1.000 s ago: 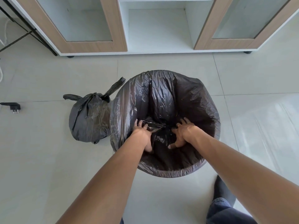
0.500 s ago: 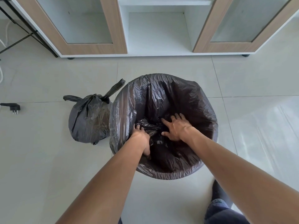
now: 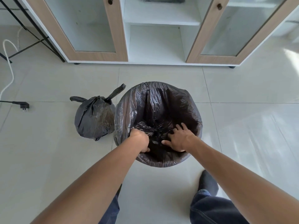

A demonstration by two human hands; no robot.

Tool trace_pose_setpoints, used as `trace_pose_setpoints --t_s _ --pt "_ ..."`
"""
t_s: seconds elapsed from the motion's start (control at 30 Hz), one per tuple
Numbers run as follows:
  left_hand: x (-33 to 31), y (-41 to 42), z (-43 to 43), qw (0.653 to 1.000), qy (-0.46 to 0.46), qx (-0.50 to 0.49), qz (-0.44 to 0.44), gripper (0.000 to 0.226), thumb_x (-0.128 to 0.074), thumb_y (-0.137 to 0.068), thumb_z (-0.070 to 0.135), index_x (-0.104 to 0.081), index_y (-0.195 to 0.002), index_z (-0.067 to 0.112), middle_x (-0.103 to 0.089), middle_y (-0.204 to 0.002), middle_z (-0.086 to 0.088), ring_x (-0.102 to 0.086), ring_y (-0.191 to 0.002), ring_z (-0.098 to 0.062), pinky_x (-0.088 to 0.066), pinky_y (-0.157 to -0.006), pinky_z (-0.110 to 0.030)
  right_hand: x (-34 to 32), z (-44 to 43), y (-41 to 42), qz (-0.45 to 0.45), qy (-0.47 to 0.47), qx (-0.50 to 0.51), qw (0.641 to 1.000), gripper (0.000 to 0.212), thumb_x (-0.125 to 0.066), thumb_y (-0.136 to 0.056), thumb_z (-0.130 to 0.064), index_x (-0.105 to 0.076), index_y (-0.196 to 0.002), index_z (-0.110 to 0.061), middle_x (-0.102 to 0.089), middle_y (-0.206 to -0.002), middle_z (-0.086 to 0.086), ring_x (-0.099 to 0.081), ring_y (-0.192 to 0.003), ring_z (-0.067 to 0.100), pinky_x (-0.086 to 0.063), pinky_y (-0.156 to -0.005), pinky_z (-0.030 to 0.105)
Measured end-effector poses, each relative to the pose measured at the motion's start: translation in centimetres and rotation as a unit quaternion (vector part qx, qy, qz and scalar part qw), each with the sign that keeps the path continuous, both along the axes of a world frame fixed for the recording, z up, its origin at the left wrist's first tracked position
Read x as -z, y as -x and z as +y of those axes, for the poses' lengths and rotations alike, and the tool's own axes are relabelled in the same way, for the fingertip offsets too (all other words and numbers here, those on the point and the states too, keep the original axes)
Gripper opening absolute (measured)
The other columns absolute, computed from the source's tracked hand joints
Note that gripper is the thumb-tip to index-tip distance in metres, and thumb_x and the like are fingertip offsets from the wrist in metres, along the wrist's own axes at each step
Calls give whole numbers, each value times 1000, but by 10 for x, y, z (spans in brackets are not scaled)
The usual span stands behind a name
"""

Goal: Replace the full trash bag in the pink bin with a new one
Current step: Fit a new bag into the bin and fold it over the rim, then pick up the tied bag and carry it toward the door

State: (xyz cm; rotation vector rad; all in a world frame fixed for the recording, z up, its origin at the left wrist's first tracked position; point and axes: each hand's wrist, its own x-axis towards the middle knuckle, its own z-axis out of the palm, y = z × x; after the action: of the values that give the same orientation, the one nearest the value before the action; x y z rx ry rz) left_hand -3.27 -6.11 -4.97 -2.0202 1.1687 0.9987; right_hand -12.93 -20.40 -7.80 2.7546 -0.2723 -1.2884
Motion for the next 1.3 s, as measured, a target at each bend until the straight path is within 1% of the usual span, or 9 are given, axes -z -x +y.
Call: trace_pose_setpoints --t_s 0.2,0.43,0.57,0.7,0.8,0.97,1.03,1.17,1.3 --pt "-36 -8 39 966 238 -93 29 48 -37 -100 48 -54 -137 22 -60 -134 -7 -54 -124 -30 -46 -99 -45 -49 7 -6 -101 -1 36 994 68 -19 -99 -60 -52 -140 -17 -45 -147 18 -32 -141 35 -16 -119 51" --pt "-73 5 94 959 276 -57 -24 57 -28 -103 48 -25 -155 22 -21 -161 -15 -8 -150 -31 -10 -121 -46 -101 12 3 -174 -12 86 981 58 -25 -102 -54 -53 -136 -16 -51 -136 18 -41 -132 34 -28 -114 48" --pt "-87 -1 132 938 322 -124 -8 58 -30 -104 46 -20 -156 24 -11 -163 -12 -4 -151 -29 -8 -122 -45 -120 29 -4 -206 -31 112 972 55 -29 -102 -52 -52 -136 -16 -53 -133 18 -47 -127 36 -34 -110 48" --pt "-90 -29 174 896 362 -257 -16 57 -40 -103 39 -26 -155 21 -20 -162 -10 -12 -150 -28 -14 -121 -43 -128 50 -35 -237 -107 175 950 56 -36 -101 -52 -45 -144 -17 -50 -137 18 -51 -124 38 -41 -105 50" --pt "-71 -50 209 854 355 -382 -10 57 -45 -101 37 -33 -152 16 -34 -156 -8 -31 -143 -26 -30 -113 -40 -125 65 -70 -272 -157 185 931 51 -40 -101 -48 -47 -142 -18 -48 -139 15 -54 -121 34 -44 -103 45" --pt "-21 -84 237 747 351 -564 4 52 -48 -99 37 -43 -146 15 -53 -141 -9 -50 -129 -26 -39 -102 -34 -104 80 -152 -417 -202 140 875 33 -47 -100 -33 -60 -127 -19 -62 -113 5 -64 -95 18 -49 -75 30" --pt "2 -115 236 692 365 -622 -6 49 -49 -98 38 -48 -141 14 -57 -136 -10 -53 -125 -28 -44 -101 -36 -87 82 -197 -442 -213 126 862 31 -50 -99 -29 -61 -126 -18 -63 -112 6 -63 -100 19 -49 -77 28" --pt "39 -196 219 605 377 -701 -35 50 -54 -95 40 -51 -137 14 -61 -132 -7 -56 -121 -26 -42 -97 -29 -36 77 -278 -300 -183 131 927 45 -53 -96 -38 -51 -137 -18 -51 -130 10 -56 -116 30 -50 -93 42" --pt "69 -255 187 588 329 -739 -13 79 -53 -90 58 -31 -151 11 -38 -153 -7 -37 -140 -28 -33 -108 -36 16 67 -313 -105 -99 91 985 64 -50 -95 -52 -37 -147 -16 -40 -143 18 -44 -128 39 -41 -103 47"
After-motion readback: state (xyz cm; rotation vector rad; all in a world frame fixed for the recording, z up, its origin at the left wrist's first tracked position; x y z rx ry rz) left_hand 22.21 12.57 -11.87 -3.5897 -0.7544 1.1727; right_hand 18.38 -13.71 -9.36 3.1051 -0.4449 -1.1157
